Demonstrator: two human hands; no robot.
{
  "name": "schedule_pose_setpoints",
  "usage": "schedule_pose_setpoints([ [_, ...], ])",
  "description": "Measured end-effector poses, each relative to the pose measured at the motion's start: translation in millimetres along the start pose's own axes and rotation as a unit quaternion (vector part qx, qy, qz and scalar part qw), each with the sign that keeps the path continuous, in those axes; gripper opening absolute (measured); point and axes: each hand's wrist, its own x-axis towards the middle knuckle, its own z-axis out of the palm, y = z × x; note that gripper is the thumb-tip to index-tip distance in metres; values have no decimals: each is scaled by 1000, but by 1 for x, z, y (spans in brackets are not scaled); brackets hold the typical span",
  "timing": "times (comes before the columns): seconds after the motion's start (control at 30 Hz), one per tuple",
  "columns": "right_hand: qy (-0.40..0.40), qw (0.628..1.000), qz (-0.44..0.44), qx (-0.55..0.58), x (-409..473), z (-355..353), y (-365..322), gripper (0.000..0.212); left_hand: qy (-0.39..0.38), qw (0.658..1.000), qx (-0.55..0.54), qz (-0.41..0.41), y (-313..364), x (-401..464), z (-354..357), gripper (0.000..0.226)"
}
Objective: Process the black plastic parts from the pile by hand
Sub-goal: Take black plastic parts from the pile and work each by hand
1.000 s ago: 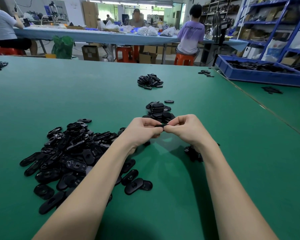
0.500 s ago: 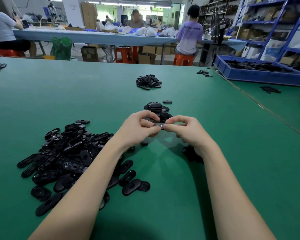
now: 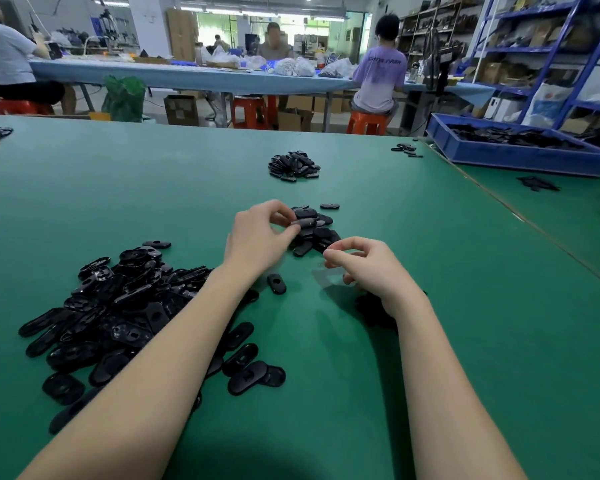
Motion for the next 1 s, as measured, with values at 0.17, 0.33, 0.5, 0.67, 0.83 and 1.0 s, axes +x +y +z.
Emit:
schedule_pose_setpoints([
  [0.17,-17,1000,-2,3,-2,0,-2,13,-19,997,75,-22,14,38,12,5],
  [0.33,-32,999,-2,6,-1,-1,-1,11,-34,991,121,-42,12,47,20,6],
  [0.5,-37,999,-6,-5,1,0,1,10,-21,995,96,-30,9,32,5,12],
  [0.67,-41,996,-22,-73,3,8,2,9,-8,999,9,-33,-7,-3,-13,5],
  [0.83,-30,969,-55,-239,-1,36,-8,30,-21,999,12,-30,-11,-20,-21,12],
  [1.0,-33,938,-86,-334,-4,61,-15,26,-47,999,4,-25,-9,-26,-23,9],
])
